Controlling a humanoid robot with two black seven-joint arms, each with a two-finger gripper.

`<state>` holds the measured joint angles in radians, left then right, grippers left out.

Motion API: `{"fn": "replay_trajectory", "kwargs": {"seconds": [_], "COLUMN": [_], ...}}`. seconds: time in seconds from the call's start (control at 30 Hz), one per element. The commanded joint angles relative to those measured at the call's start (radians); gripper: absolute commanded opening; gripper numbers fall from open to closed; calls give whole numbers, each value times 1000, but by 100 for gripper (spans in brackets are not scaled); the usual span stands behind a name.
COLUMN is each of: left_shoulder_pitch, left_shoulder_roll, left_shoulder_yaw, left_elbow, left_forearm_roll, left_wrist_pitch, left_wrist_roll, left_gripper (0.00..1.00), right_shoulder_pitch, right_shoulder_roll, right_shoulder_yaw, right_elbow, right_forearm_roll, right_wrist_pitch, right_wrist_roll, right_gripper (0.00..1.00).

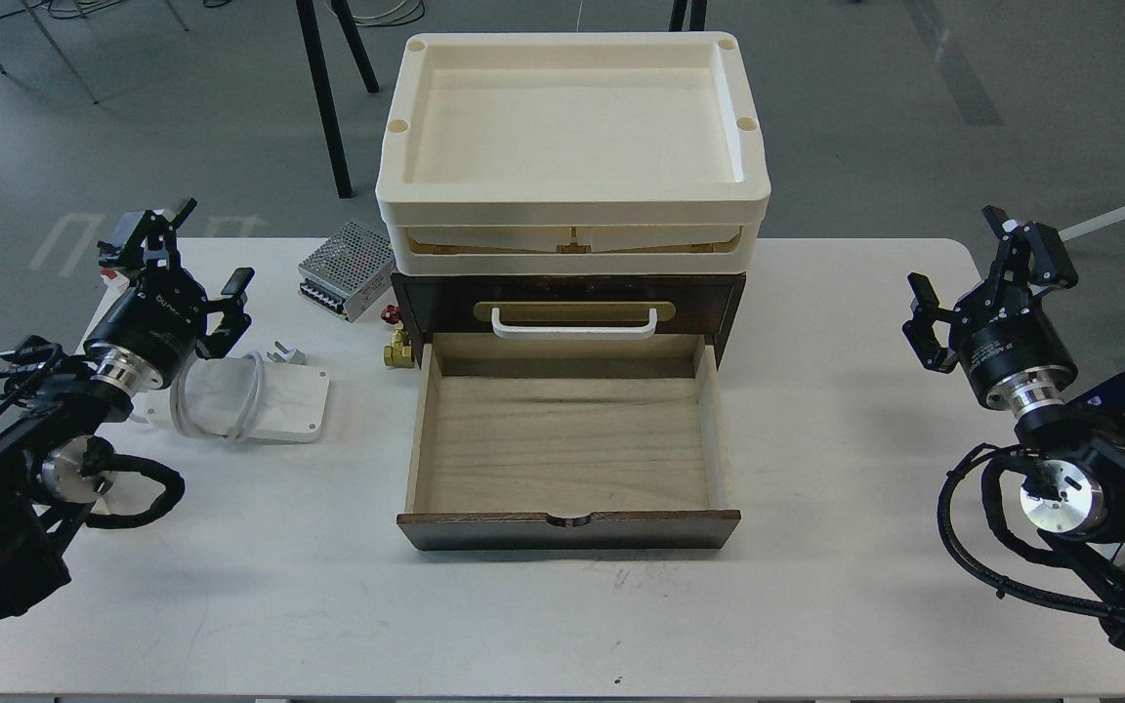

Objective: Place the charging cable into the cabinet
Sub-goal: 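Move the left gripper down toward the white charger with coiled cable, then grasp the white charger brick and cable with the left gripper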

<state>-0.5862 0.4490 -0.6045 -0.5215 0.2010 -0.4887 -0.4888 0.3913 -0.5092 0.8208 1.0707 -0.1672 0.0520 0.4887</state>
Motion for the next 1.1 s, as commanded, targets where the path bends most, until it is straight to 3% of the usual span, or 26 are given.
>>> {"fn": "replay_trajectory", "kwargs": {"seconds": [0.0,0.3,0.47,0.8,1.07], "left_shoulder_pitch": [2,-9,-40,-227,-279], "left_shoulder_roll": [-7,10,187,396,459], "left_shoulder_yaw": [2,19,23,34,38], "left_elbow": [8,46,44,28,-113], "left_forearm_roll": [3,14,53,739,1221], "left_wrist_pitch": [4,0,0,0,0], "left_wrist_roll": [0,0,0,0,0], "left_gripper": [100,100,99,94,94], "right_shoulder_pitch": [0,0,0,0,0], "right_shoulder_roll": [0,0,0,0,0], "right_shoulder_yaw": [0,0,0,0,0], "right_elbow": [-1,-1,-1,-3,-3], "right_forearm_roll": [0,0,0,0,0], "right_wrist_pitch": [0,-1,-1,0,0], "right_wrist_roll": [0,0,0,0,0], "right_gripper": [99,99,99,99,99]}}
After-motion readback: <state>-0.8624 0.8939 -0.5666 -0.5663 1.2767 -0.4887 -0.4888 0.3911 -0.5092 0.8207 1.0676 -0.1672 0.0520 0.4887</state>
